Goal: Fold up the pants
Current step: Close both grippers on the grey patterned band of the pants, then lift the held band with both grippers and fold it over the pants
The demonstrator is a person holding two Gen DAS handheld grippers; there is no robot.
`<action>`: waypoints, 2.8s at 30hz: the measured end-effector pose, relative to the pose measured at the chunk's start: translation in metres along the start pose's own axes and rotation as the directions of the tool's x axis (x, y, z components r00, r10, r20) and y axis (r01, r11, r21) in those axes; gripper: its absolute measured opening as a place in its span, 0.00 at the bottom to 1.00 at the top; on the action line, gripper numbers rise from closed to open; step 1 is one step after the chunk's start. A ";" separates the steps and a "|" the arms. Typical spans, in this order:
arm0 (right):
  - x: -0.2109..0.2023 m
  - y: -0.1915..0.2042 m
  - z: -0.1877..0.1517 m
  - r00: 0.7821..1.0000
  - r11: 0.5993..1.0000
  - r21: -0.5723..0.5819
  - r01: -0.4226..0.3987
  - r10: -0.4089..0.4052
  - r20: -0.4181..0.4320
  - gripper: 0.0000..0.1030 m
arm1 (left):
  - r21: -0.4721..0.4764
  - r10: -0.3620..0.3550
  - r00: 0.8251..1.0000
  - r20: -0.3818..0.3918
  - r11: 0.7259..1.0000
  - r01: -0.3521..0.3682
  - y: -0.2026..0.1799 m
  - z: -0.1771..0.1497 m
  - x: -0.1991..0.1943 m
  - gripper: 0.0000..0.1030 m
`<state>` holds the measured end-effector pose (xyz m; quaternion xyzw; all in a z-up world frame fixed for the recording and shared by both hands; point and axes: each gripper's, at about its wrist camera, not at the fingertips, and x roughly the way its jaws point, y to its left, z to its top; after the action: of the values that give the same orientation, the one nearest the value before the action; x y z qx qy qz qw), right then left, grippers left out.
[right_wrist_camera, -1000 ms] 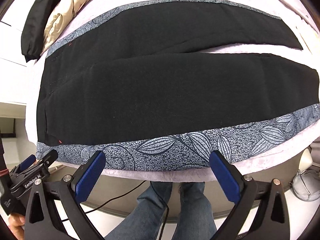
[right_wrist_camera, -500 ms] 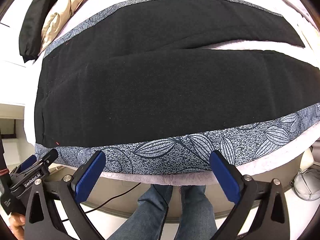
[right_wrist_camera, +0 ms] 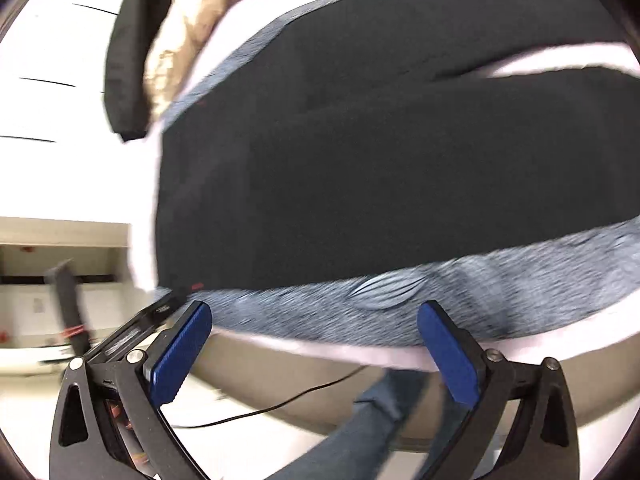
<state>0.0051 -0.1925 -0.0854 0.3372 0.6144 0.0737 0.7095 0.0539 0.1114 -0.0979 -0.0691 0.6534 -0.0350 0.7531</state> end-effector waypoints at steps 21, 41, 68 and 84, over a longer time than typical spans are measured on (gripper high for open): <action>0.045 -0.062 -0.005 0.958 0.916 0.283 -0.283 0.285 0.035 0.13 | -0.106 -0.220 0.975 -0.042 0.971 0.215 0.028 -0.029 0.002 0.82; 0.030 -0.052 0.005 0.917 0.868 0.298 -0.398 0.381 0.117 0.16 | -0.293 -0.337 0.940 0.053 0.895 0.337 0.039 0.001 0.010 0.42; 0.079 0.011 0.263 0.981 0.980 -0.033 -0.194 0.193 -0.024 0.11 | -0.052 0.024 0.942 0.335 0.999 -0.007 -0.040 0.238 0.024 0.38; 0.098 0.046 0.240 0.991 0.969 -0.219 -0.118 0.100 -0.092 0.51 | 0.058 0.173 0.955 0.240 0.980 -0.192 -0.059 0.211 0.054 0.63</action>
<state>0.2635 -0.1996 -0.1351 0.2853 0.6106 0.1948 0.7126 0.2729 0.0581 -0.1134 0.0182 0.5618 0.0166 0.8269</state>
